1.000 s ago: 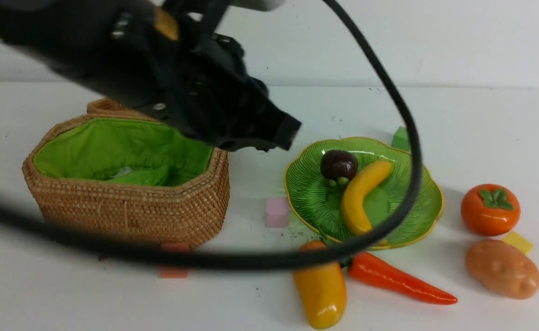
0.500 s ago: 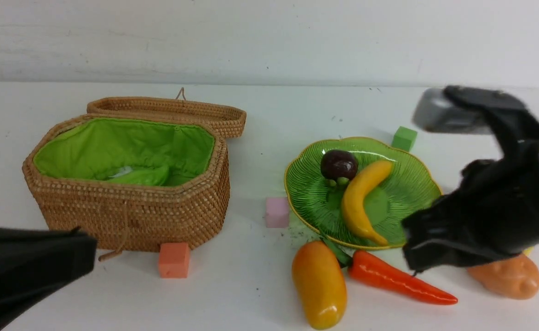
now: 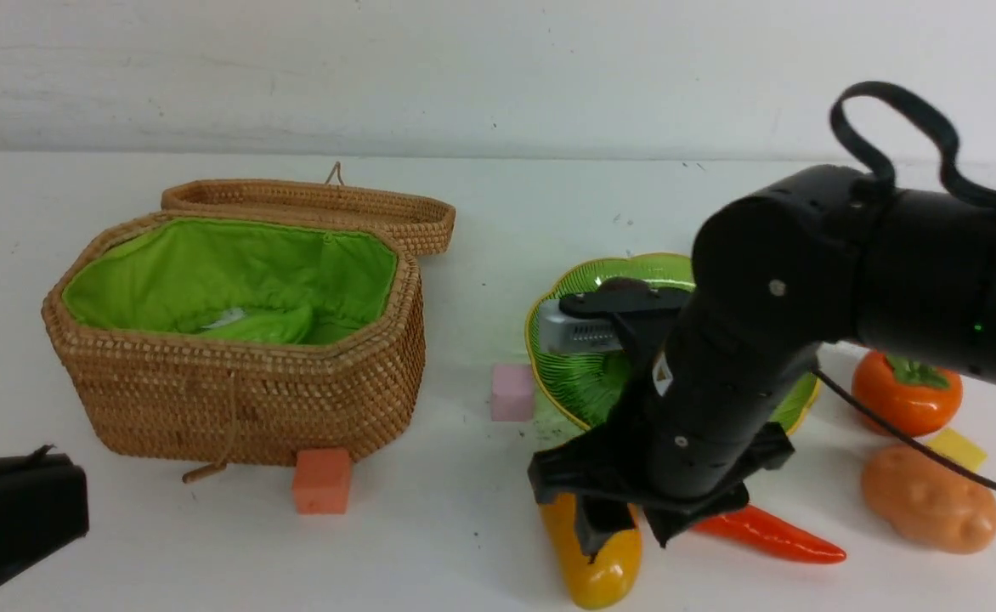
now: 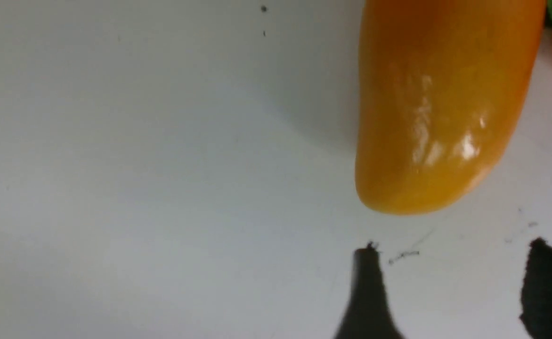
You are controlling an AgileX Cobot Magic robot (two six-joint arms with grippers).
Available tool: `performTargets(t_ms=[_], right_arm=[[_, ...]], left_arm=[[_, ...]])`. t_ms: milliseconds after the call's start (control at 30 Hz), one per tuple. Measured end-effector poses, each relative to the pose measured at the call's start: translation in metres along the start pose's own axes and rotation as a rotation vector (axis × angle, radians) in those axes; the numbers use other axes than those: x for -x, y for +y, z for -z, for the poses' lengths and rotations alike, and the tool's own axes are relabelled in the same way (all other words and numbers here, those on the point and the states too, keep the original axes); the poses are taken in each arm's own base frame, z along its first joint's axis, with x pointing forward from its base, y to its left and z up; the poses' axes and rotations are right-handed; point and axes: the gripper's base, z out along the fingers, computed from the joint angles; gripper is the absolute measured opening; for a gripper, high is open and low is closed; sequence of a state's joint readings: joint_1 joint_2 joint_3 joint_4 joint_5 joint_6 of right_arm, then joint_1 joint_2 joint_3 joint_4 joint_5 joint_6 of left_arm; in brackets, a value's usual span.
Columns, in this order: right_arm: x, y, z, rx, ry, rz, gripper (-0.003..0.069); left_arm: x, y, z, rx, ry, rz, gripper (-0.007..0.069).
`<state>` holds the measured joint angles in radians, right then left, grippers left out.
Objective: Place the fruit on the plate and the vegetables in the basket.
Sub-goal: Use the right arm to grab a mango and put it into the right plate
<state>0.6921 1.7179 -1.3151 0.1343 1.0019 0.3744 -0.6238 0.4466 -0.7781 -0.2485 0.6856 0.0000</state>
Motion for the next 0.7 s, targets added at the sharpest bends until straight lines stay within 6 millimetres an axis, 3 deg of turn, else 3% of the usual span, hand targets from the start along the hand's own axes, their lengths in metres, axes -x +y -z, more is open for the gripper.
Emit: performTargets(t_ms=[67, 167, 700], right_arm=[[0.005, 0.001, -0.011, -0.013, 0.013, -0.013, 0.0606], [0.011, 0.000, -0.027, -0.034, 0.037, -0.026, 0.0669], [0.025, -0.003, -0.071, -0.082, 0.028, -0.045, 0.0615]], left_arm=[[0.000, 0.000, 0.000, 0.000, 0.002, 0.000, -0.0013], [-0.001, 0.000, 0.000, 0.000, 0.009, 0.000, -0.0013], [-0.001, 0.000, 0.000, 0.000, 0.015, 0.000, -0.0013]])
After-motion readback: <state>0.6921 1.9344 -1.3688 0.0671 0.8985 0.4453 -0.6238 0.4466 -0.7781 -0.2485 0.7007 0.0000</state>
